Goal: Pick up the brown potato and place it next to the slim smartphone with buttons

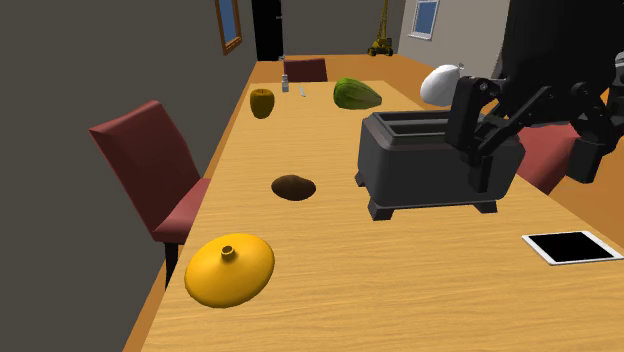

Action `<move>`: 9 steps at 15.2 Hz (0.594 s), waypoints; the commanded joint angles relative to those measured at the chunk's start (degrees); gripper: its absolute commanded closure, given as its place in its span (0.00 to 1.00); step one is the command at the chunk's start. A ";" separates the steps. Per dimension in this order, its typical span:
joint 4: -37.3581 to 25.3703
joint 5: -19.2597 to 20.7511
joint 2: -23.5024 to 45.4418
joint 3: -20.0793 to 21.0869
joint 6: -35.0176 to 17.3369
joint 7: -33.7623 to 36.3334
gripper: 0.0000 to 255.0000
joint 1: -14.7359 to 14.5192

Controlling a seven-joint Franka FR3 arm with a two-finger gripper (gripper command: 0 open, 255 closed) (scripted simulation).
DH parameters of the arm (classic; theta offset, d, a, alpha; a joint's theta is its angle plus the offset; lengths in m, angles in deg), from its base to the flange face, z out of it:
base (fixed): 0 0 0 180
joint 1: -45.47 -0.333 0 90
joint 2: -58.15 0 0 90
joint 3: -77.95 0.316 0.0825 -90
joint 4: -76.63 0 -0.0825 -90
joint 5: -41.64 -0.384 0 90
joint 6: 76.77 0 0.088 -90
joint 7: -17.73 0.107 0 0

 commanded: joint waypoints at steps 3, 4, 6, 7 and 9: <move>-0.31 0.55 3.46 -0.45 -3.68 -2.53 0.00 -0.72; -0.58 0.79 5.24 -0.64 -5.46 -3.77 0.00 -1.07; -1.34 1.20 8.90 -0.95 -8.90 -6.21 0.00 -1.77; -1.83 1.38 10.77 -1.08 -10.55 -7.41 0.00 -2.12; -3.01 1.67 14.55 -1.25 -13.70 -9.78 0.00 -2.80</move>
